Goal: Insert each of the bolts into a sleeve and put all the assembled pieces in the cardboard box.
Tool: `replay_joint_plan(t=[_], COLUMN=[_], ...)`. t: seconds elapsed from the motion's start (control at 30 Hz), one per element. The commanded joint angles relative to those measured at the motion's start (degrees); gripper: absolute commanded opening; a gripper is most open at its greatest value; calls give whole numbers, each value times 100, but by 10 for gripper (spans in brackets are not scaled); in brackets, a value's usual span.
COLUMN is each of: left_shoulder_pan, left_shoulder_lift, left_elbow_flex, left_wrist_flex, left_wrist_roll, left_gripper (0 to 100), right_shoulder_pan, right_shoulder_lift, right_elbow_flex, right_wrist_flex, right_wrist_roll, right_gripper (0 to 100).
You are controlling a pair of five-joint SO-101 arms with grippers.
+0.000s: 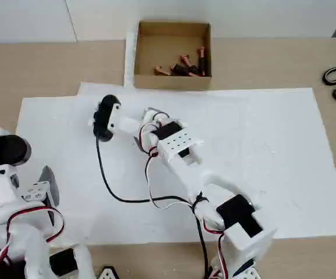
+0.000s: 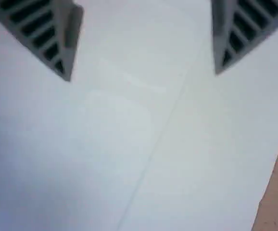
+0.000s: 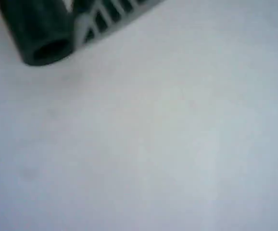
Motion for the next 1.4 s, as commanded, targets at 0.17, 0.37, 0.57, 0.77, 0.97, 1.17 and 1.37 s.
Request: replay_joint_plan(t=[0.17,0.37,0.57,0.77,0.97,1.17,1.37], left_shoulder_pan=[-18,-18,-18,-18,-18,-18,-18], left_shoulder_lift=[-44,-44,-44,-44,-44,-44,-44], left_elbow_flex=[13,13,13,13,13,13,13], left_wrist_flex=[-158,-158,-158,-158,-158,-158,-158], left_wrist_roll=[53,53,53,53,53,53,53], left_gripper=[182,182,182,182,182,182,182], right_shoulder_pan=[13,110,136,136,127,101,101], right_shoulder_lift=[-330,-259,233,699,778,778,778], right_elbow_flex=[-246,-211,-246,-448,-448,-448,-440], right_wrist_flex=[655,690,637,567,576,699,699], right_wrist_roll=[44,44,44,44,35,26,26], right_gripper=[202,202,202,199,197,110,63])
